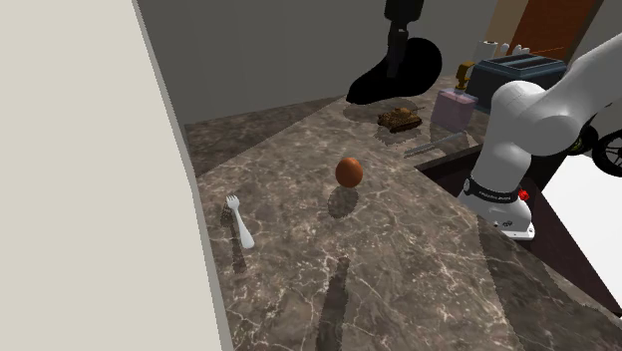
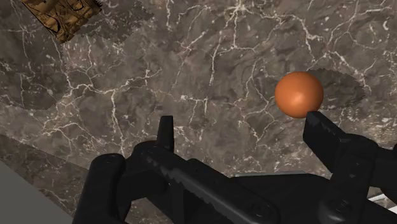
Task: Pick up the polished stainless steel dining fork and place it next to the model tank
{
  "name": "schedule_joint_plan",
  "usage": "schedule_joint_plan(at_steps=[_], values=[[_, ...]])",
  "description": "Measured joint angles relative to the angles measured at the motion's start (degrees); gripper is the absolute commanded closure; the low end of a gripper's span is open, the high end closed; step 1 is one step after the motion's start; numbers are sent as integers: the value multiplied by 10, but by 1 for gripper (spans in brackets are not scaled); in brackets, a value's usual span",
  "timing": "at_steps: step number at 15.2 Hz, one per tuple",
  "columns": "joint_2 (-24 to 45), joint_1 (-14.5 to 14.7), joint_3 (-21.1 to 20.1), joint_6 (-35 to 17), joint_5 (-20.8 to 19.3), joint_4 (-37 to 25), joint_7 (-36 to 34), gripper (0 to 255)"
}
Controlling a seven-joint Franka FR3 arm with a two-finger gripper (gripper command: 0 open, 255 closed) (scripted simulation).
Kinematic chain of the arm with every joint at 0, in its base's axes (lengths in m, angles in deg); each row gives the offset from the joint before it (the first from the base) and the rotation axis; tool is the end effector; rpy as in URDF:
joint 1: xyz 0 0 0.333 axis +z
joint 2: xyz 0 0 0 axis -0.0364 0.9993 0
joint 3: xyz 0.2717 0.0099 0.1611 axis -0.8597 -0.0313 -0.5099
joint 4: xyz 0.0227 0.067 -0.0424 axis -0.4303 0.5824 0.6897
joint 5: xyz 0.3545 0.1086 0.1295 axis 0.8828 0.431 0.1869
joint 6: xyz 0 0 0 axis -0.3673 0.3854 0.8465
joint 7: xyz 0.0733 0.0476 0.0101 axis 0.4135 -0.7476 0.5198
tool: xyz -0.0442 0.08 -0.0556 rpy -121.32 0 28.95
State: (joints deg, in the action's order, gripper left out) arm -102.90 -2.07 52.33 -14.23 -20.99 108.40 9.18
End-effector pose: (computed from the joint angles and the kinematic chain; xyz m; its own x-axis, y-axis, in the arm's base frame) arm 0.3224 -0.0035 0.5660 0.9985 0.0490 0.0230 0.0459 -0.9920 0.1177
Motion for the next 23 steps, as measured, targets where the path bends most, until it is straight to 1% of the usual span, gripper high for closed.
schedule_joint_plan(at_steps=[1, 3, 5, 11, 18, 23], values=[[0, 0, 0, 0, 0, 0, 0, 0], [12, 1, -14, -8, 12, 1, -26, 0], [30, 3, -34, -22, 29, 3, -67, 0], [118, 7, -101, -78, 79, -12, -200, 0], [248, 3, -164, -138, 108, -71, -347, 0], [358, 2, -200, -175, 104, -139, -455, 0]])
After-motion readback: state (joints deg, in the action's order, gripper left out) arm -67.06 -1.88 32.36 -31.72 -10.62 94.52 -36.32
